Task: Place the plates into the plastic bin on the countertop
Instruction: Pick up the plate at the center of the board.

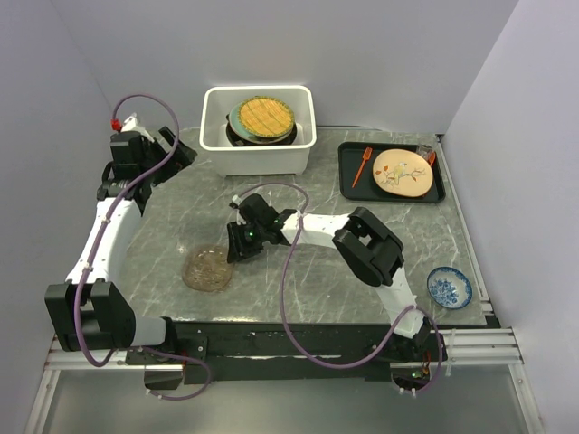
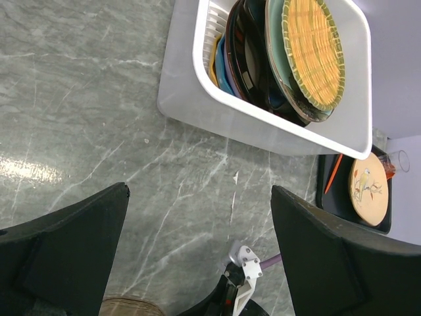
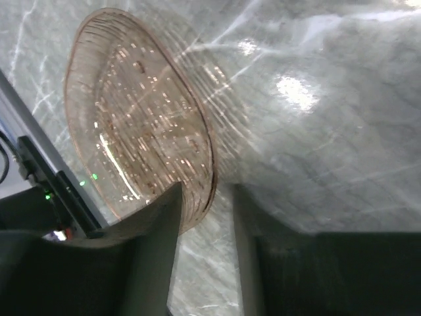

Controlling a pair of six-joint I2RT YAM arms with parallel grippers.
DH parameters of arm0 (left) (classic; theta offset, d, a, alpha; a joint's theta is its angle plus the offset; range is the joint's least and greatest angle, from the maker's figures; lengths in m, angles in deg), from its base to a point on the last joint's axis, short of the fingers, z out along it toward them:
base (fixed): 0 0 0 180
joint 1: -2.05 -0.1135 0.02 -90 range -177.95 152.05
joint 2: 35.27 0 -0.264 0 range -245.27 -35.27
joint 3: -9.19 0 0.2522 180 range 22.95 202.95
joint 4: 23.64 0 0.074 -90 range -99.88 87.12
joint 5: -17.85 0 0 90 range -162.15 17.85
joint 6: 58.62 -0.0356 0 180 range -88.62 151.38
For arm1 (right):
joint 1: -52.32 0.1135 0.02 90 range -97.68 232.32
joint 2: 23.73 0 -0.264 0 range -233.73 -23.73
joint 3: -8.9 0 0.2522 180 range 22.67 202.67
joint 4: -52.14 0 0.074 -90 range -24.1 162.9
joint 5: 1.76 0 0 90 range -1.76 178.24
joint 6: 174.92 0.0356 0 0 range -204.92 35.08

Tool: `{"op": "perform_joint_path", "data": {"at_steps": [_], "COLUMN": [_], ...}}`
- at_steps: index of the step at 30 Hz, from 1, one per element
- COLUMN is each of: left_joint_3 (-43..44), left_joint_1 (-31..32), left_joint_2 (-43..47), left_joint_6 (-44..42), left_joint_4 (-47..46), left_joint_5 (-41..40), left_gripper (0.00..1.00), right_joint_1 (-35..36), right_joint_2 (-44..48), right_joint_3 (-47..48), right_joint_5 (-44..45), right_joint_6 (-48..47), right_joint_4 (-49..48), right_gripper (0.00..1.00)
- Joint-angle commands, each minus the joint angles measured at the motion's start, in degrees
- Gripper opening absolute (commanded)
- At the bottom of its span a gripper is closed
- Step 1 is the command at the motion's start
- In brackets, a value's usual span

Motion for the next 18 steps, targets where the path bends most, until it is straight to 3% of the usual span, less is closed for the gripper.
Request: {"op": "perform_joint_path", "data": {"at_steps": [1,4,5,7,18], "left_joint_3": [-1.01,-1.01,-1.28,-1.45,-1.01], "left_joint_1": [-0.73,-1.08,-1.17,-1.26,-1.52], "left_joint_2": [2.09,2.09,2.26,2.35,-0.28], "left_joint_6": [-1.30,-1.65,-1.83,-2.18,-4.99], "left_joint_4": [-0.94,-0.68,-0.59,-0.59,-2.52], "left_joint_5": [2.02,2.63,2.72,2.81,14.76], "left_gripper": [0.94,0.94,0.94,0.94,0.93], "right_joint_1": [0.44,0.36,0.35,0.18,-5.62], "right_joint_2": [-1.87,-1.00,0.23,1.64,12.98], "right_joint_3": [2.63,1.06,0.44,-1.23,-11.95], "right_joint_5": [0.91,0.38,0.98,2.13,2.75], "right_joint_6": [-0.13,0.05,0.05,0.05,1.72], "right_joint_4": [-0.27,-2.20,-2.65,-3.18,-7.31], "right_gripper": [0.29,0.15,0.06,0.00,0.00]}}
